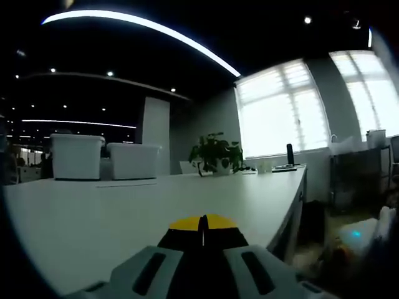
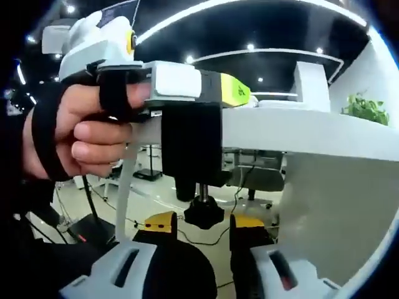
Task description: Clamp the fixed fixture on the desktop, loosen the retaining clip, secure it to the edge of the desk, and tighten the retaining clip.
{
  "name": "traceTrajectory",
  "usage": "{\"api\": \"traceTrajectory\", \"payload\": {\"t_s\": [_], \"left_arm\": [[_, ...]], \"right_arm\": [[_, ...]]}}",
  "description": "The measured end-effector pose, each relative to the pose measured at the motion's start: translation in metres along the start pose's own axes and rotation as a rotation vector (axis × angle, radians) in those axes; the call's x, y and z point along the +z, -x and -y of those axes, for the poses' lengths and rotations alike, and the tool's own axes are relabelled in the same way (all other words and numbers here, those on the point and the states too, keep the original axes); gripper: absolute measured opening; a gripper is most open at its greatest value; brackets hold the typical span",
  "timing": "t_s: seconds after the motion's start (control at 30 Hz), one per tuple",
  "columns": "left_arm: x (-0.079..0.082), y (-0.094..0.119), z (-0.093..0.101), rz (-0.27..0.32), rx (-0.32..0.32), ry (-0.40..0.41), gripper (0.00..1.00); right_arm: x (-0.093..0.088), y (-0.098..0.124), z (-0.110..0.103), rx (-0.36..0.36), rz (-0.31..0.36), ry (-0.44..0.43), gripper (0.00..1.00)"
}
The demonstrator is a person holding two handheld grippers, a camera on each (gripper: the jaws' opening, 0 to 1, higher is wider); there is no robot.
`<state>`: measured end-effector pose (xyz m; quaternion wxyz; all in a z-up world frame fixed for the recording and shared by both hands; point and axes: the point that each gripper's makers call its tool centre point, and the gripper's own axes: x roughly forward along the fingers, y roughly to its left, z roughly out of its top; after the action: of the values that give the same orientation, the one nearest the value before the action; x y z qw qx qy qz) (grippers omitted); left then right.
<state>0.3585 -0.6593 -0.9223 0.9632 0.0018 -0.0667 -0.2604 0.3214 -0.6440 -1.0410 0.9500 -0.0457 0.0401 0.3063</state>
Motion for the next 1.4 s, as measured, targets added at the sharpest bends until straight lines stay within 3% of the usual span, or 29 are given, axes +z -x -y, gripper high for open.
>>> {"api": "traceTrajectory", "payload": {"t_s": [0.13, 0.3, 0.53, 0.63, 0.83, 0.93, 1.0, 1.23, 1.4], "left_arm": [[0.000, 0.001, 0.001, 0.001, -0.009, 0.002, 0.01], [0.001, 0.003, 0.001, 0.005, -0.010, -0.003, 0.01], [0.001, 0.005, 0.001, 0.009, -0.010, -0.008, 0.01], [0.001, 0.005, 0.001, 0.009, -0.009, -0.009, 0.01], [0.001, 0.005, 0.001, 0.006, -0.009, -0.005, 0.01], [0.001, 0.005, 0.000, 0.002, -0.006, -0.002, 0.01], [0.001, 0.005, 0.000, 0.002, -0.006, -0.002, 0.01], [0.000, 0.004, -0.001, -0.005, 0.003, 0.002, 0.01], [0.000, 0.004, -0.001, -0.005, 0.005, 0.003, 0.01]], "right_arm": [[0.009, -0.001, -0.001, -0.076, 0.014, 0.011, 0.34], [-0.002, -0.003, 0.001, -0.147, -0.017, -0.013, 0.34], [0.002, -0.005, 0.003, -0.193, -0.008, 0.041, 0.27], [-0.001, -0.010, 0.003, -0.193, -0.017, 0.024, 0.24], [-0.001, -0.009, 0.003, -0.203, -0.029, 0.061, 0.23], [0.000, -0.010, 0.001, -0.148, -0.017, 0.016, 0.23], [-0.001, -0.012, 0.000, -0.073, -0.008, 0.008, 0.23], [-0.001, -0.013, -0.003, 0.130, -0.010, 0.090, 0.22], [-0.001, -0.013, -0.008, 0.265, -0.014, 0.082, 0.22]]}}
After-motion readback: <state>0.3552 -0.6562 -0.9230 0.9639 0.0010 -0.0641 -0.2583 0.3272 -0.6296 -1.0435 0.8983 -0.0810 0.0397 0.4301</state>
